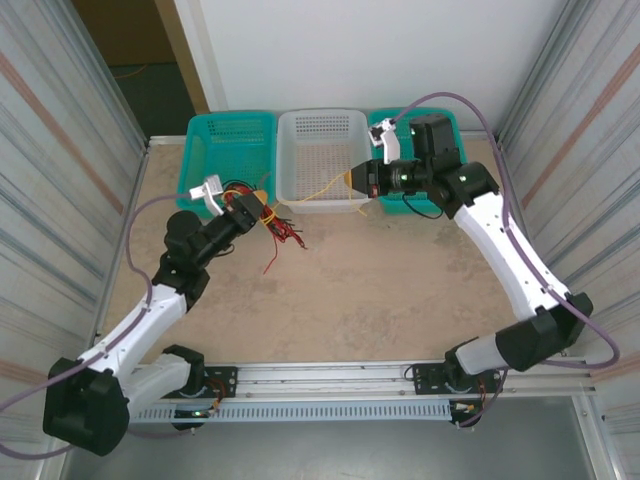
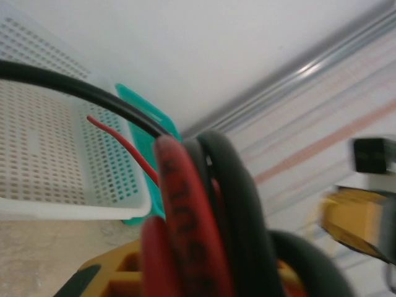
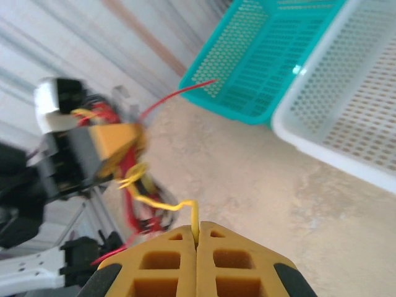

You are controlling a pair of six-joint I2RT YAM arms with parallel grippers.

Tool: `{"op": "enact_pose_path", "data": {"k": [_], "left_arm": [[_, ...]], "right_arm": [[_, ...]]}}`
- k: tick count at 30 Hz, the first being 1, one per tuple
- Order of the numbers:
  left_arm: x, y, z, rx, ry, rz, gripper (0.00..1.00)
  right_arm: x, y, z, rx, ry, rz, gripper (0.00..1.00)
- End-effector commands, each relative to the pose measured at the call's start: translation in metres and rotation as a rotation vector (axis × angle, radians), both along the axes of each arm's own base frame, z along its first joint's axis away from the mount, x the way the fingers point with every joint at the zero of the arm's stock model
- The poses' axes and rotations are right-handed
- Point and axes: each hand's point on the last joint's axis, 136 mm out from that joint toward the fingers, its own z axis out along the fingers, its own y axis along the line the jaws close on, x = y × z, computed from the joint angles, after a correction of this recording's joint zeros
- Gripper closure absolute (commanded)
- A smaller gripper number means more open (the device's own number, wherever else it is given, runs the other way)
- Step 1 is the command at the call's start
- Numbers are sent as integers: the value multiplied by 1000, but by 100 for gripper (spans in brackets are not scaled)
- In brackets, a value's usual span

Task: Untangle the cables

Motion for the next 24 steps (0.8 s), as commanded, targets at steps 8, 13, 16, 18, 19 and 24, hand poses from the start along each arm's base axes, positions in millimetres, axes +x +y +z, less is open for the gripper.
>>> {"op": "enact_pose_path", "data": {"k": [8, 13, 16, 18, 19, 24], "left_arm": [[-35, 90, 40, -39, -95, 309, 100], [-42, 141, 22, -133, -65, 567, 100], [-41, 150, 5, -81, 0, 624, 100], [-39, 149, -11, -16, 48, 626, 100], [-38, 149, -19, 1, 72, 624, 100], [-34, 135, -55, 27, 181, 548, 100]], "right_arm": [[52, -107, -64, 44, 177, -386, 100], [38, -154, -79, 126, 229, -531, 100], [29, -169, -77, 154, 229, -571, 100], [26, -181, -64, 174, 194, -613, 100], [25, -187, -58, 180, 176, -634, 100], [21, -199, -19, 206, 82, -683, 100]]}}
